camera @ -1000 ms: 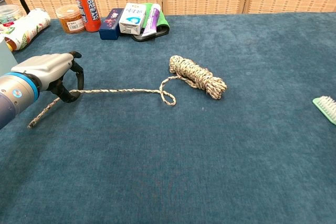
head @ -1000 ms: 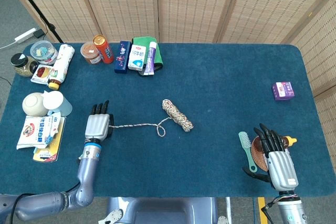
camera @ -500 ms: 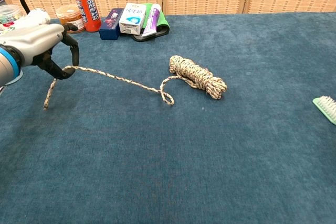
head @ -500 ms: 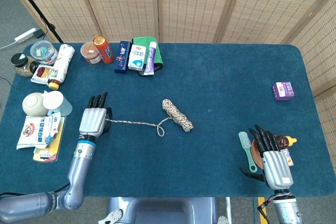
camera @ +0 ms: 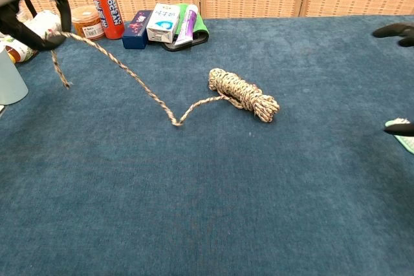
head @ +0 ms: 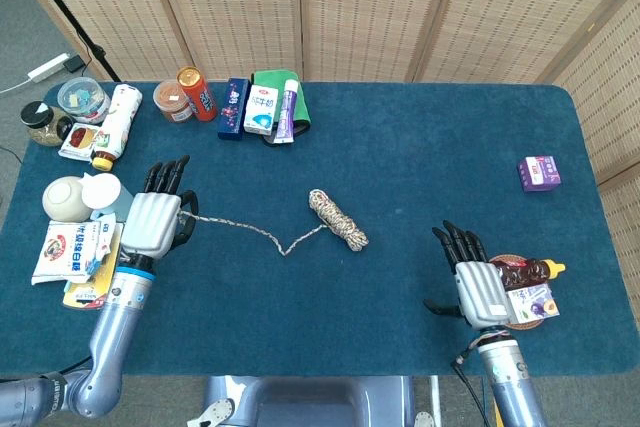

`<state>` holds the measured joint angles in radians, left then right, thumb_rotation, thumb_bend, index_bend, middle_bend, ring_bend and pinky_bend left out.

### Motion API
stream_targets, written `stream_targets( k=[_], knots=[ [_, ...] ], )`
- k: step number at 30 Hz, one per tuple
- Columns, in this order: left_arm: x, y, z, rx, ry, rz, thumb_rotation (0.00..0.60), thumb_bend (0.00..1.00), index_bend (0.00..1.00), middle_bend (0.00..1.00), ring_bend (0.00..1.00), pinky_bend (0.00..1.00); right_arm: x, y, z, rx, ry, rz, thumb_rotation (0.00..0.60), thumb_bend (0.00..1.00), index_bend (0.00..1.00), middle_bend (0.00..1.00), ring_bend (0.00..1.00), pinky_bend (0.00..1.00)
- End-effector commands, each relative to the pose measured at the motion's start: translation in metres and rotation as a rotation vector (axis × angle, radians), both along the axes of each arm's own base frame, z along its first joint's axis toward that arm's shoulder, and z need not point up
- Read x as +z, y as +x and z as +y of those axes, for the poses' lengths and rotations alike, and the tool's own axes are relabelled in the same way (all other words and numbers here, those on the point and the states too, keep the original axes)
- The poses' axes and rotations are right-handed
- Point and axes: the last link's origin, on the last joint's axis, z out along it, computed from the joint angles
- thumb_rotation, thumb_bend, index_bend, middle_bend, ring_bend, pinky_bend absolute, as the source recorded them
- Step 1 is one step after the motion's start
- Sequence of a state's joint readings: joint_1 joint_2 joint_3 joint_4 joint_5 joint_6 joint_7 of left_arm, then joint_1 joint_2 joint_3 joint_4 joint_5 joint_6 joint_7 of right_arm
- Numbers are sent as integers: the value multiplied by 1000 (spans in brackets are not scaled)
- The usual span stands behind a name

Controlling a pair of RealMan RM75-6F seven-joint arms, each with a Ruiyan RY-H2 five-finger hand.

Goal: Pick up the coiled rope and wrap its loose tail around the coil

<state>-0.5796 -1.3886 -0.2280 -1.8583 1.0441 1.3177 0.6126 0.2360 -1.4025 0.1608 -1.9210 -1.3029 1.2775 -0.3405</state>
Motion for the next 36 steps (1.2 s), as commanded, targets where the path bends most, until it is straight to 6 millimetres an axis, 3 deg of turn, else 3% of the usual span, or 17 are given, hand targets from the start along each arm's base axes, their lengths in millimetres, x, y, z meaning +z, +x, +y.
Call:
stream_targets(
  k=[1, 9, 21, 29, 36],
  knots=[
    [18, 2, 0, -22, 48, 5, 600, 408, 575, 0, 0, 0, -22, 34, -25, 30, 50, -11, 600, 0, 0, 0, 0, 0],
    [52, 10, 1, -60, 122, -2, 600, 408, 575, 0, 0, 0, -50, 75, -55, 33, 103, 13, 600, 0, 0, 0, 0, 0],
    [72, 17, -3, -83, 149, -9, 600, 406, 575, 0, 0, 0, -91, 112, -70, -45, 163, 23, 600, 0, 0, 0, 0, 0],
    [73, 17, -5, -87, 139, -16, 600, 406, 575, 0, 0, 0, -126, 123, -93, -115, 156, 52, 600, 0, 0, 0, 0, 0],
    [77, 12, -6, -76, 147, -26, 600, 406, 575, 0, 0, 0, -141, 127, -115, -153, 128, 78, 600, 0, 0, 0, 0, 0]
  ],
)
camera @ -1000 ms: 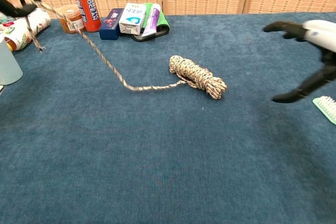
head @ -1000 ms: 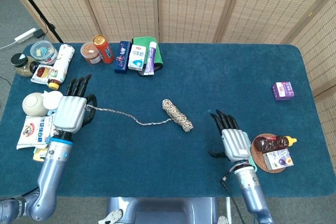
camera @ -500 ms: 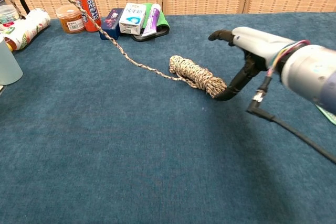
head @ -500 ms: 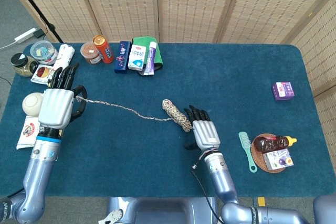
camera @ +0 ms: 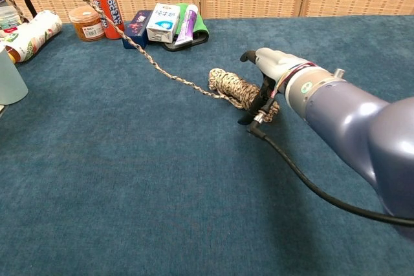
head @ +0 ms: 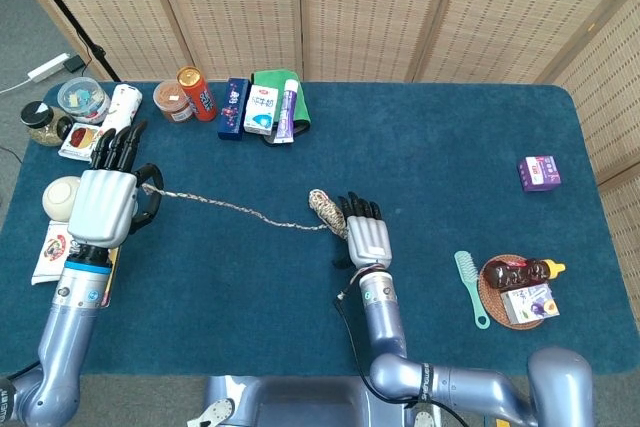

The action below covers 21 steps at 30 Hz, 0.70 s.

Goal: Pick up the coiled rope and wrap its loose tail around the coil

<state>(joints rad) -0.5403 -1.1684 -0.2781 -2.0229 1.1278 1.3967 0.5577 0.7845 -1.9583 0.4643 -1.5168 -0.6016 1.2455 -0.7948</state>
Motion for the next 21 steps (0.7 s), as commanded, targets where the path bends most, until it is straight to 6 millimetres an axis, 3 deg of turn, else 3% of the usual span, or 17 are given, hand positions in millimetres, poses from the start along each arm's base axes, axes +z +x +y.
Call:
stream_targets(
  k=[1, 12, 16, 21],
  knots=[
    [2, -2, 0, 5, 1, -2, 600, 406, 575, 0, 0, 0, -11, 7, -12, -14, -10, 10, 600, 0, 0, 0, 0, 0],
    [0, -2, 0, 2, -5, 2, 600, 405, 575, 0, 0, 0, -19, 5, -23, -9, -32, 49, 600, 0, 0, 0, 0, 16],
    [-1, -2, 0, 3, -7, 1, 600, 405, 575, 0, 0, 0, -21, 3, -25, 6, -25, 93, 600, 7, 19, 14, 2, 207],
    [-3, -2, 1, 7, -12, -3, 600, 405, 575, 0, 0, 0, -24, -3, -27, 22, -23, 144, 600, 162, 138, 106, 85, 411]
  ],
)
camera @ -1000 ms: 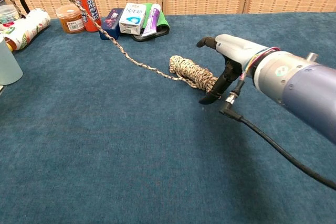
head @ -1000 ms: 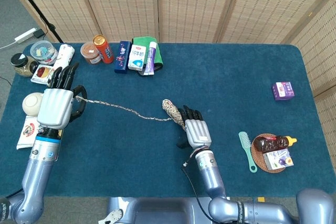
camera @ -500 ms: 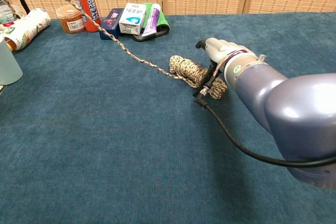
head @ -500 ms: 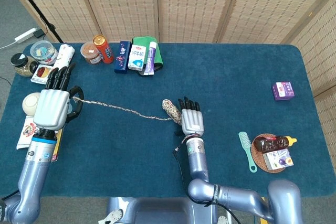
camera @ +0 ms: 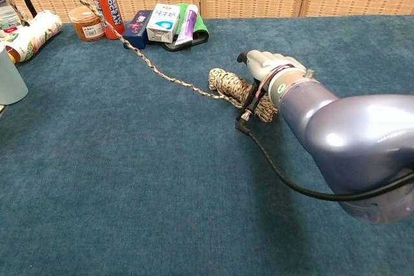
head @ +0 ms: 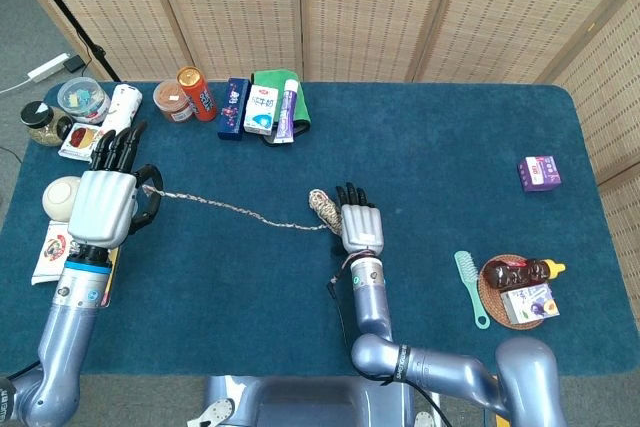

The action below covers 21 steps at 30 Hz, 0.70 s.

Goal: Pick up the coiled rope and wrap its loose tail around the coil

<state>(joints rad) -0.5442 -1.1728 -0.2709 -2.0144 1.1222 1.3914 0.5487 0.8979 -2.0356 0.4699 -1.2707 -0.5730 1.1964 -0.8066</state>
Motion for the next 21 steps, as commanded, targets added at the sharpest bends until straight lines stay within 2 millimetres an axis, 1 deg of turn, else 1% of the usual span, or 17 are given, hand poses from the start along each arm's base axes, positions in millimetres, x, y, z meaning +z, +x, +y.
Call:
stream_targets(
  k=[1, 3, 7, 9, 11, 12, 14, 17, 21],
  knots=[
    [0, 0, 1, 3, 1, -2, 600, 405, 575, 0, 0, 0, -2, -4, -1, 9, 0, 31, 600, 186, 157, 125, 105, 448],
    [1, -1, 1, 5, 4, -2, 600, 405, 575, 0, 0, 0, -2, -7, -3, 10, -4, 37, 600, 224, 179, 147, 123, 492],
    [3, -1, 2, 6, 12, -1, 600, 405, 575, 0, 0, 0, -2, -10, -5, 7, -9, 33, 600, 341, 240, 194, 158, 557],
    [4, -1, 2, 8, 13, -2, 600, 405, 575, 0, 0, 0, -1, -11, -6, 6, -12, 26, 600, 403, 275, 217, 174, 570],
    [4, -2, 3, 11, 15, -3, 600, 404, 575, 0, 0, 0, 0, -13, -6, 7, -19, 28, 600, 494, 327, 233, 185, 573],
    [5, -2, 3, 11, 15, -4, 600, 404, 575, 0, 0, 0, 0, -13, -7, 9, -22, 30, 600, 524, 350, 239, 187, 573],
    [5, -2, 3, 14, 17, -4, 600, 404, 575, 0, 0, 0, 2, -14, -7, 13, -29, 31, 600, 603, 426, 262, 196, 579],
    [5, -3, 3, 16, 16, -6, 600, 404, 575, 0, 0, 0, 3, -16, -6, 16, -35, 28, 600, 669, 521, 296, 218, 595],
    [4, -3, 3, 17, 14, -12, 600, 404, 575, 0, 0, 0, 5, -20, -5, 28, -46, 25, 600, 724, 575, 333, 249, 614]
  ],
)
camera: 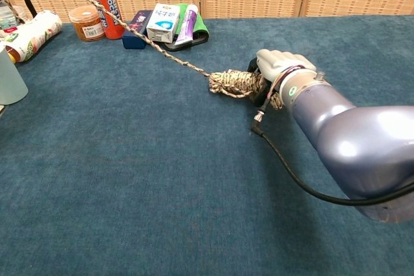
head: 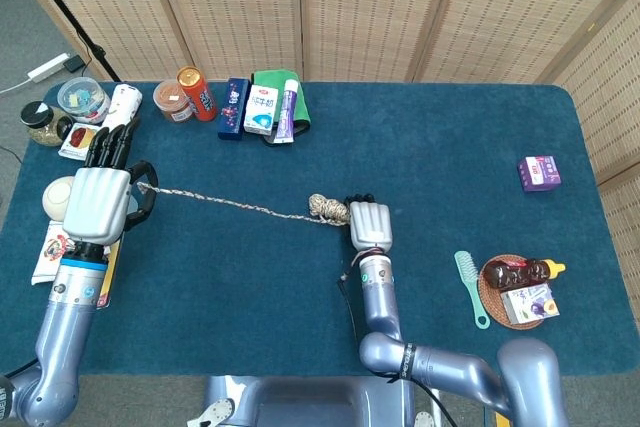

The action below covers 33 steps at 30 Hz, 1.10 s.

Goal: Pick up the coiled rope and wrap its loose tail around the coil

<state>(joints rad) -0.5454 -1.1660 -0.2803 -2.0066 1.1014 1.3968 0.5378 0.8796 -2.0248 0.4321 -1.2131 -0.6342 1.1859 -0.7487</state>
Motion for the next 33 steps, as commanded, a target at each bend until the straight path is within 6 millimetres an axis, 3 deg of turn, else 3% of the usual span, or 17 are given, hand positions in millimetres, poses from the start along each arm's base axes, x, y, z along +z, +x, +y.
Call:
stream_targets(
  k=[1, 7, 14, 25, 33],
  knots=[
    [0, 1, 0, -1, -1, -5, 600, 404, 575, 0, 0, 0, 2, -4, 1, 10, -6, -6, 600, 728, 585, 341, 256, 618],
    [5, 15, -3, -41, -6, -56, 600, 403, 575, 0, 0, 0, 10, -8, 3, 86, -14, 32, 600, 776, 630, 380, 290, 638],
    [11, 45, 5, -100, 11, -75, 600, 404, 575, 0, 0, 0, 17, 2, 17, 200, 60, -1, 600, 879, 654, 395, 304, 640],
    [-14, 86, 38, -123, 9, -123, 600, 404, 587, 0, 0, 0, 36, 23, 51, 379, 161, -91, 600, 880, 671, 413, 320, 639],
    [-26, 124, 58, -112, 29, -218, 600, 403, 586, 0, 0, 0, 50, 16, 62, 469, 184, -69, 600, 881, 678, 420, 325, 647]
  ],
)
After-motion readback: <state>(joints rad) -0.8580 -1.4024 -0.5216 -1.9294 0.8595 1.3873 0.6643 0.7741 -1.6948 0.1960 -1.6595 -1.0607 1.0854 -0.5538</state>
